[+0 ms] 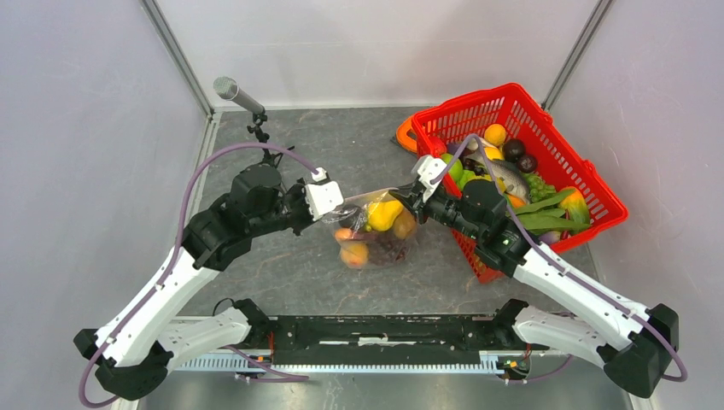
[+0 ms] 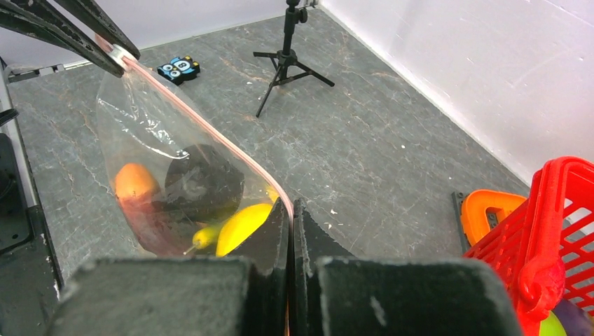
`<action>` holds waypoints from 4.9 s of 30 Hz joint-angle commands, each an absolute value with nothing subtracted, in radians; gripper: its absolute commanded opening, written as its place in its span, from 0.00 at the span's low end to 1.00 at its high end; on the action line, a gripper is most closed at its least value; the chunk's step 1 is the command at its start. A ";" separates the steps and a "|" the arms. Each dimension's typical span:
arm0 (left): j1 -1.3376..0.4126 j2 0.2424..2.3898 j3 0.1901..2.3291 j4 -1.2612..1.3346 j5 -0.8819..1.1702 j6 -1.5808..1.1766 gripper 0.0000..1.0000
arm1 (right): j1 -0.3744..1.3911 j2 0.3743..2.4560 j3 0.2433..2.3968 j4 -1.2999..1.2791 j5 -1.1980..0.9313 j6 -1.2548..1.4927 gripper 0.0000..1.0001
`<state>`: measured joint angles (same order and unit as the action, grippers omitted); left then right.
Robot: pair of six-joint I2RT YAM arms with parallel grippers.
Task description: Place the food in the zip-top bag and seal the zipper
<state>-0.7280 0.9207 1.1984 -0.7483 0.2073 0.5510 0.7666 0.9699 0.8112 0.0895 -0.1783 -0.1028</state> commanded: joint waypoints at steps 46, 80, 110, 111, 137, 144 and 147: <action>-0.703 0.649 1.134 -0.312 -0.515 0.164 1.00 | 0.753 1.413 1.486 0.092 -0.294 -0.053 0.00; -0.701 0.778 1.070 -0.390 -0.387 0.025 1.00 | 1.006 1.466 0.864 0.240 -0.338 0.089 0.59; -0.295 0.928 1.002 -0.444 -0.105 -0.457 1.00 | 0.640 0.963 0.954 -0.031 0.403 -0.049 0.94; -0.294 0.929 1.009 -0.451 -0.133 -0.474 1.00 | 0.606 0.967 0.967 -0.047 0.382 -0.039 0.96; -0.294 0.912 1.068 -0.544 -0.495 -0.492 1.00 | 0.143 0.940 0.959 -0.097 -0.031 0.132 0.98; -0.295 0.919 1.101 -0.542 -0.513 -0.447 1.00 | 0.144 0.923 0.968 -0.065 0.035 0.175 0.98; -0.295 0.921 1.103 -0.540 -0.520 -0.440 1.00 | 0.144 0.914 0.966 -0.078 0.032 0.176 0.98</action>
